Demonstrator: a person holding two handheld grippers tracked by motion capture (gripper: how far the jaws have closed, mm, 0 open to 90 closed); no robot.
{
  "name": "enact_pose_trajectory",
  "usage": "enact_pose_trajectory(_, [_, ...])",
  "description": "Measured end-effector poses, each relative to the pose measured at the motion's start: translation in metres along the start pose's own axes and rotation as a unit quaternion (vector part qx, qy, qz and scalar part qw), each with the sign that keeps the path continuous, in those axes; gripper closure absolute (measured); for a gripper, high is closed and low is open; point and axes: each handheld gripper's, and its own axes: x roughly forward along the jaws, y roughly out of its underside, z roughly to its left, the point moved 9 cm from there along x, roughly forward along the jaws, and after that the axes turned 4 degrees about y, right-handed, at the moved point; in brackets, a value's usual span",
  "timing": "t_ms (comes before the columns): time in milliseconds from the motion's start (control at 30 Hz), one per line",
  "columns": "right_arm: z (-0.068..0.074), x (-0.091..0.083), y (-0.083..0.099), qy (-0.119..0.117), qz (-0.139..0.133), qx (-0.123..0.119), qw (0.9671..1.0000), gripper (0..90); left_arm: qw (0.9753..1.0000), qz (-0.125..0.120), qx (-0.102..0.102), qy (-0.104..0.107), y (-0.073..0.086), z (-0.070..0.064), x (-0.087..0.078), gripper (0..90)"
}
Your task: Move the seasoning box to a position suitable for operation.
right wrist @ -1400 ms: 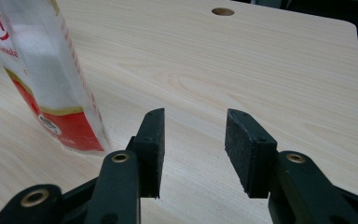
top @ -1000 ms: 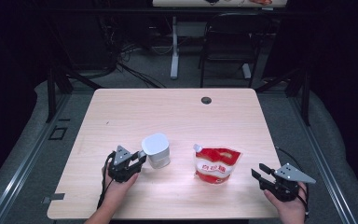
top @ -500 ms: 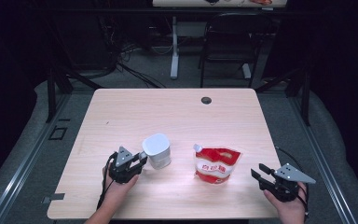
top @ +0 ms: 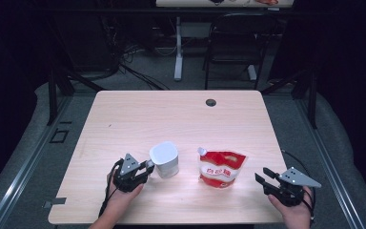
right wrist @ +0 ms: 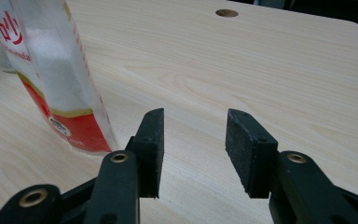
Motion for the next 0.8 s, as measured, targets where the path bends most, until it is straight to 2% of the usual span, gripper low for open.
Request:
enact_pose_trajectory(367, [0.003,0.000,0.000,-0.008,0.002,0.001,1.0000,57.3,0.9994,0.007,0.018,0.030,0.003,-0.020,-0.004,69.0])
enact_pose_trajectory(567, [0.005,0.000,0.000,-0.012,0.005,-0.002,0.9999,57.1,0.9982,0.012,0.032,0.049,0.006,-0.028,-0.008,69.0])
enact_pose_trajectory(700, [0.008,0.000,0.001,-0.019,0.004,0.004,0.9998,56.8,0.9977,0.015,0.037,0.055,0.008,-0.030,-0.010,68.9])
enact_pose_trajectory(800, [0.010,-0.001,0.000,-0.021,0.004,-0.001,0.9998,56.8,0.9979,0.012,0.032,0.055,0.008,-0.027,-0.011,68.5])
